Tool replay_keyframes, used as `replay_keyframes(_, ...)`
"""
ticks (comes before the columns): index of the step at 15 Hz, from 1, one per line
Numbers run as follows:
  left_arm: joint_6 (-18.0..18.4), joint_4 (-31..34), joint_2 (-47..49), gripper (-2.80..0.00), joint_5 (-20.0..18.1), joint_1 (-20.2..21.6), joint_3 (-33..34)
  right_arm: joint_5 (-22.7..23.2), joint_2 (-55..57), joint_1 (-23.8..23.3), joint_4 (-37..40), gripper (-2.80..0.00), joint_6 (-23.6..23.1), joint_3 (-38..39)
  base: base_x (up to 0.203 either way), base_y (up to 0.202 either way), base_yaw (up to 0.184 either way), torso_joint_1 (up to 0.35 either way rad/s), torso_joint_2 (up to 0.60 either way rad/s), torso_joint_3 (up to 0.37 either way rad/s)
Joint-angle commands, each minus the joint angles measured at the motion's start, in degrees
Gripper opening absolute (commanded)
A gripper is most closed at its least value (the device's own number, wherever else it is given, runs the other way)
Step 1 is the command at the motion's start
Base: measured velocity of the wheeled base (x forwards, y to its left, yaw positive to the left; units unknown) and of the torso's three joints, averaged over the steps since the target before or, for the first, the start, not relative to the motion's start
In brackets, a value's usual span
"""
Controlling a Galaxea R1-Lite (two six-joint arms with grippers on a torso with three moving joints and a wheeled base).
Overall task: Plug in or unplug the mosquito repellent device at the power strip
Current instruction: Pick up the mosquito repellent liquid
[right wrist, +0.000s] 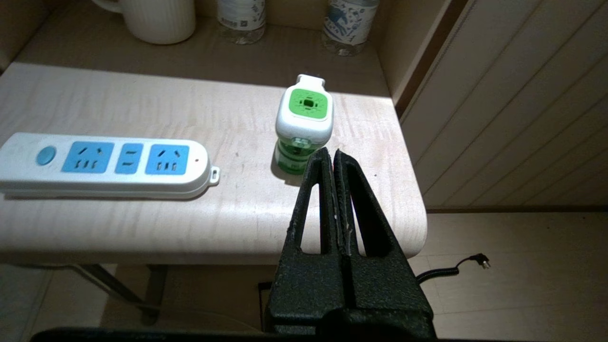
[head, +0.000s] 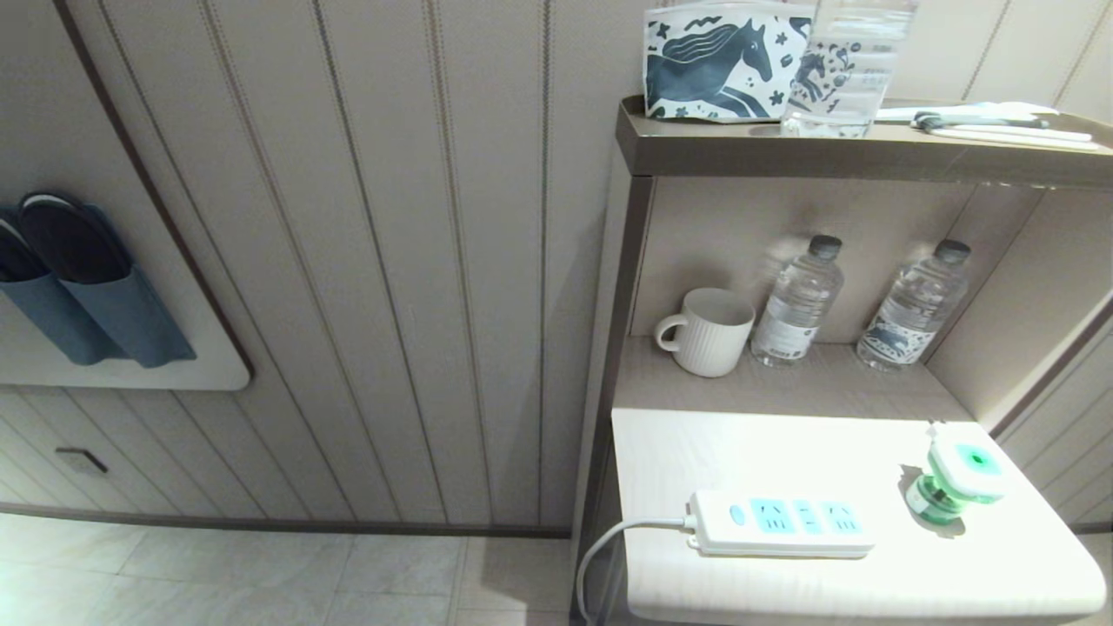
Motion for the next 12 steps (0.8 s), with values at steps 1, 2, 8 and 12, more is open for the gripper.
replay_keyframes(1,0.0,-0.1,0.1,-2.8,0.0,0.0,0.0,-0.2,-2.5,1.3,0.9,-2.8,0.0,-0.7,0.0,0.0,0.0,0.0,0.0,0.0)
replay_keyframes(2,0.0,-0.1,0.1,-2.8,0.0,0.0,0.0,-0.2,-2.5,1.3,0.9,-2.8,0.0,-0.7,0.0,0.0,0.0,0.0,0.0,0.0)
replay_keyframes(8,0.0,-0.1,0.1,-2.8,0.0,0.0,0.0,-2.6,-1.1,1.1,0.9,-2.8,0.0,-1.2,0.0,0.0,0.0,0.0,0.0,0.0)
replay_keyframes(12,0.0,-0.1,0.1,-2.8,0.0,0.0,0.0,-2.7,-1.0,1.1,4.3,-2.8,0.1,-1.5,0.0,0.0,0.0,0.0,0.0,0.0)
